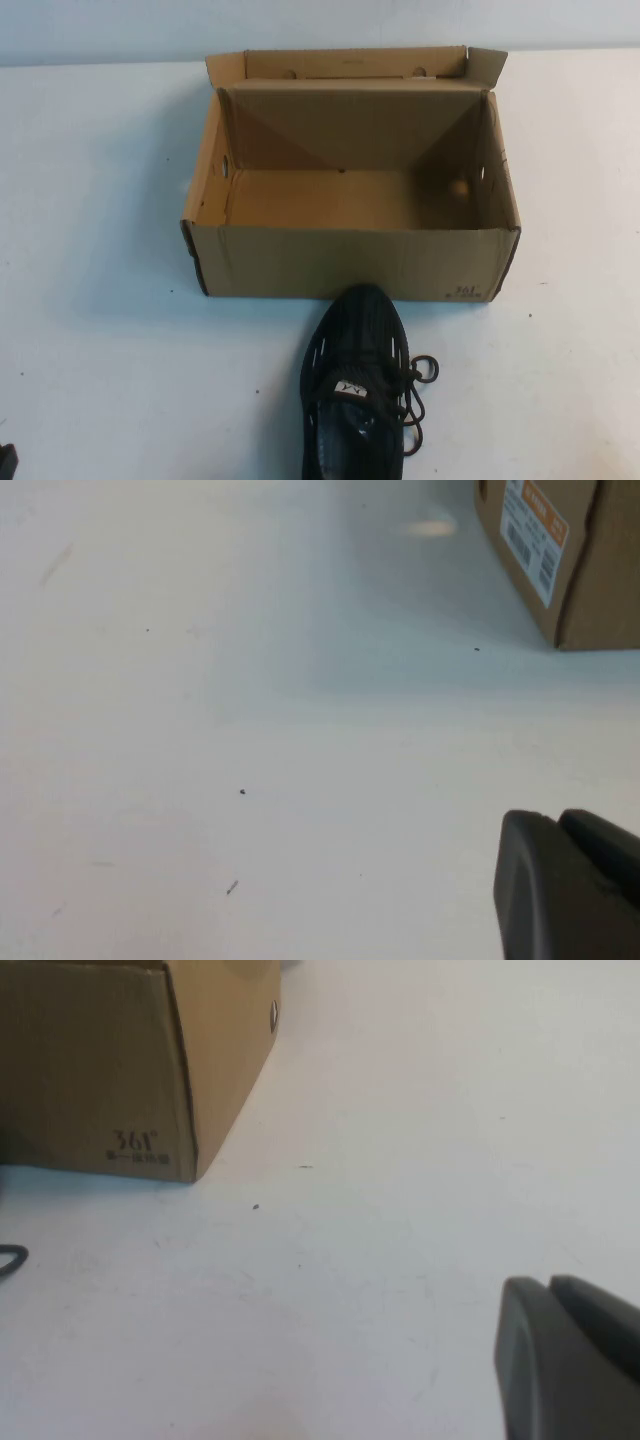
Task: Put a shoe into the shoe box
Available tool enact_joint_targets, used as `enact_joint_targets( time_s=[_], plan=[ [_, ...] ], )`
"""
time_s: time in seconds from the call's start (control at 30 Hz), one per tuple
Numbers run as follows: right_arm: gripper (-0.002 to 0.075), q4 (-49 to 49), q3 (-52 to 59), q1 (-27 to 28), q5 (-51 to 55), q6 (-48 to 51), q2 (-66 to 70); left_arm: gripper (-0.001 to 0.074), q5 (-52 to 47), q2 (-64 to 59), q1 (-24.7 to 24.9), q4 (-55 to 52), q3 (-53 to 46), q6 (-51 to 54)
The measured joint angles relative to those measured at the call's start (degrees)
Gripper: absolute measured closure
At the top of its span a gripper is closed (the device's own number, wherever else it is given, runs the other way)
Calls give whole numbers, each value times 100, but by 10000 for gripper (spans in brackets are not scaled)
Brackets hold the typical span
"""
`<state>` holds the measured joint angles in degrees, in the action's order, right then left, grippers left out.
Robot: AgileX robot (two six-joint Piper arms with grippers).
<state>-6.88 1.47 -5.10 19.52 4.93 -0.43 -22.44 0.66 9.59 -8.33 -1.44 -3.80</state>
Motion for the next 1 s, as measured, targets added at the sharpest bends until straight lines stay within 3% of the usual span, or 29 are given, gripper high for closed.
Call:
enact_joint_targets(
  time_s=[1.0],
  plan=[
    [742,0,0,0,-994,0,0,736,200,0,0,0,0,0]
  ],
)
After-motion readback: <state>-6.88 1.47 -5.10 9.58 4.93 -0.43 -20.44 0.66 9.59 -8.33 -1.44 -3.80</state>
